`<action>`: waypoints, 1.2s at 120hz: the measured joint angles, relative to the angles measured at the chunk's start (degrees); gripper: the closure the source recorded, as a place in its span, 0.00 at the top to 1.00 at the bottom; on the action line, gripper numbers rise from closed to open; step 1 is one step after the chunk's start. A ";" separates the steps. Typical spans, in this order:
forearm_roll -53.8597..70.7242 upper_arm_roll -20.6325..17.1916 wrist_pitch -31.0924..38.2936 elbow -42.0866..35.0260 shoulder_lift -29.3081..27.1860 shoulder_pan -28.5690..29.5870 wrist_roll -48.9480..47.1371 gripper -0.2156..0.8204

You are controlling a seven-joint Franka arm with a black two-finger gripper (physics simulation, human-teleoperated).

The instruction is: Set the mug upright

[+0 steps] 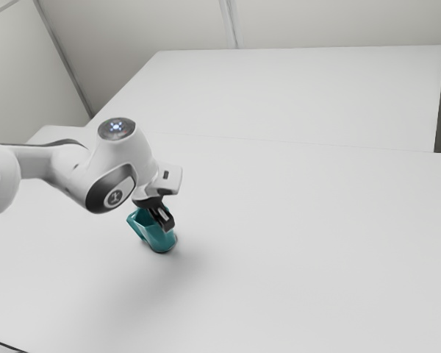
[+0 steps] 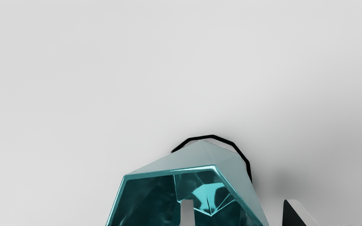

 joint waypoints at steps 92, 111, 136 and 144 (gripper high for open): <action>-6.92 -0.82 -26.42 38.95 10.16 1.90 0.01 0.62; -9.53 -0.89 -35.91 53.01 18.74 5.60 -1.42 0.71; -10.30 -1.41 -46.81 63.60 24.50 7.50 -4.57 0.76; -10.44 -1.42 -49.56 66.24 26.07 7.68 -5.89 0.77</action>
